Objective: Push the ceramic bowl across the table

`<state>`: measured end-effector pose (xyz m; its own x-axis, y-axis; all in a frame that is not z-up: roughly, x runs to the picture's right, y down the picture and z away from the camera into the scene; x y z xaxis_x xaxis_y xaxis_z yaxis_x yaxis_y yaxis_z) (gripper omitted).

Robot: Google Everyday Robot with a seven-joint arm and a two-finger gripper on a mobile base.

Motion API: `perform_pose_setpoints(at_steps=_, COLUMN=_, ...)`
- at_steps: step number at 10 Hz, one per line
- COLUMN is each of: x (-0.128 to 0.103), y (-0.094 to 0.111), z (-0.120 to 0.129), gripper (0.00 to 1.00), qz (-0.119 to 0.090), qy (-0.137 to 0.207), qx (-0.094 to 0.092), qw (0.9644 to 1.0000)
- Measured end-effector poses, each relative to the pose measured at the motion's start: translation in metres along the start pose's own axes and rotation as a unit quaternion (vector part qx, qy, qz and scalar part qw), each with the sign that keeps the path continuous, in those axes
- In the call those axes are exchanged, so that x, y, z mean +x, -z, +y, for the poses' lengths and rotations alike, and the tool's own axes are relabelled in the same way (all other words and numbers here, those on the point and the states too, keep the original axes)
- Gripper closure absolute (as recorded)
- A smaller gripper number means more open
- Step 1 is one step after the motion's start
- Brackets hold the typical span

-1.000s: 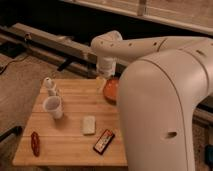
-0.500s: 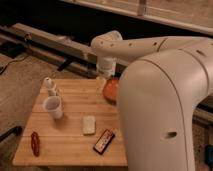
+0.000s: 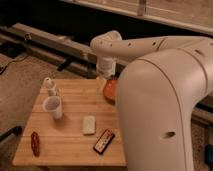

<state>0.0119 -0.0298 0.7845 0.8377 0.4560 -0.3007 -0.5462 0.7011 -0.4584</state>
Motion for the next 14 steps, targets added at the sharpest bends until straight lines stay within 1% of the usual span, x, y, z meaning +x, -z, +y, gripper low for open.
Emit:
perform_pose_setpoints(at_steps=1, x=0.004, y=-0.005, z=-0.01, gripper=0.2, qz=0.009, qy=-0.003, qx=0.006, qw=0.9999)
perform_pose_setpoints(at_steps=3, x=0.011, y=-0.021, z=-0.038, gripper=0.2, qz=0.021, qy=-0.007, qx=0.015, qw=0.9996)
perform_pose_setpoints(at_steps=6, x=0.017, y=-0.067, z=-0.086, gripper=0.2, qz=0.032, qy=-0.017, qx=0.025, qw=0.999)
perform_pose_setpoints(at_steps=7, x=0.015, y=-0.074, z=-0.099, gripper=0.2, qz=0.033, qy=-0.022, qx=0.03, qw=0.9988)
perform_pose_setpoints(at_steps=8, x=0.016, y=-0.078, z=-0.11, gripper=0.2, qz=0.033, qy=-0.029, qx=0.032, qw=0.9985)
perform_pose_setpoints(at_steps=10, x=0.021, y=-0.087, z=-0.132, gripper=0.2, qz=0.037, qy=-0.045, qx=0.041, qw=0.9975)
perform_pose_setpoints(at_steps=12, x=0.022, y=-0.098, z=-0.136, gripper=0.2, qz=0.038, qy=-0.054, qx=0.042, qw=0.9969)
perform_pose_setpoints(at_steps=14, x=0.023, y=-0.122, z=-0.137, gripper=0.2, qz=0.04, qy=-0.064, qx=0.05, qw=0.9959)
